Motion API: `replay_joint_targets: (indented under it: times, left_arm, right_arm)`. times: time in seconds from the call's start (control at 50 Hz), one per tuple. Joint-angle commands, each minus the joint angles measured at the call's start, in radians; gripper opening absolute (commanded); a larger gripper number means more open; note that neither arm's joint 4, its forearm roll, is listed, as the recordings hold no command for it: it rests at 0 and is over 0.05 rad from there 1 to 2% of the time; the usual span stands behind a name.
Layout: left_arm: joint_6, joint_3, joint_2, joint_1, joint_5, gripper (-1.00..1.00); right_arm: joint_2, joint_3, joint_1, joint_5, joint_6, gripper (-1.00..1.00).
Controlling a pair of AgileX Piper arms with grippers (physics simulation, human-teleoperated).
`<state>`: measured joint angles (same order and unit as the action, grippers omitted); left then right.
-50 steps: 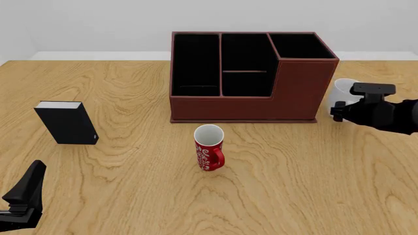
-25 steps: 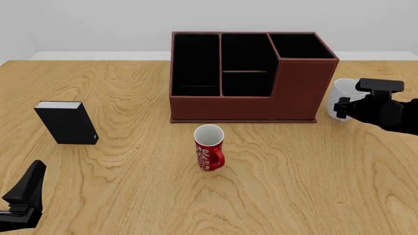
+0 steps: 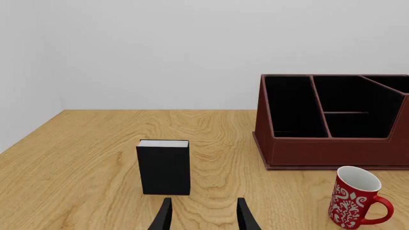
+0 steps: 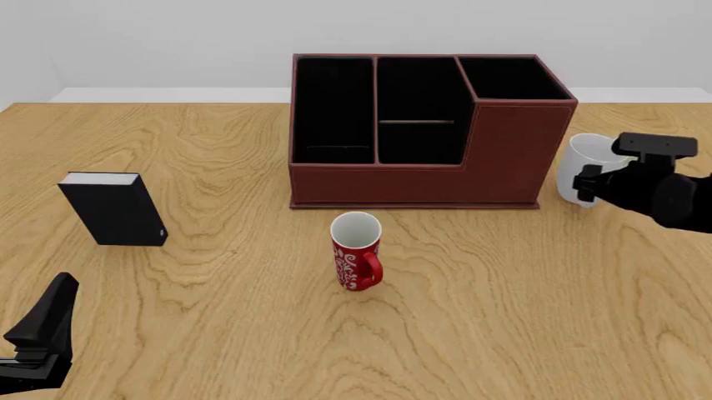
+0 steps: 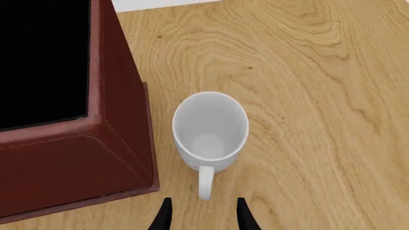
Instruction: Pick up the white mug and place it to the right of the caddy.
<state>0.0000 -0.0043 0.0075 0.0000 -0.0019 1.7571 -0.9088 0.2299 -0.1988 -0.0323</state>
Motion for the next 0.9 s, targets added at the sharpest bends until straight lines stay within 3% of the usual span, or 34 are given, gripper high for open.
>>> replay_joint_targets:
  times: [0.02,0.6,0.9]
  left_arm:
    - [0.0,0.0,0.0,0.0,0.0,1.0]
    - [0.0,0.0,0.0,0.0,0.0,1.0]
    - [0.0,0.0,0.0,0.0,0.0,1.0]
  right_arm:
    - [-0.026,0.017,0.002,-0.006,0.005,1.0]
    - [-0.123,0.078,-0.008,-0.037,0.061,1.0]
    - [-0.211,0.106,-0.022,-0.024,0.065,1.0]
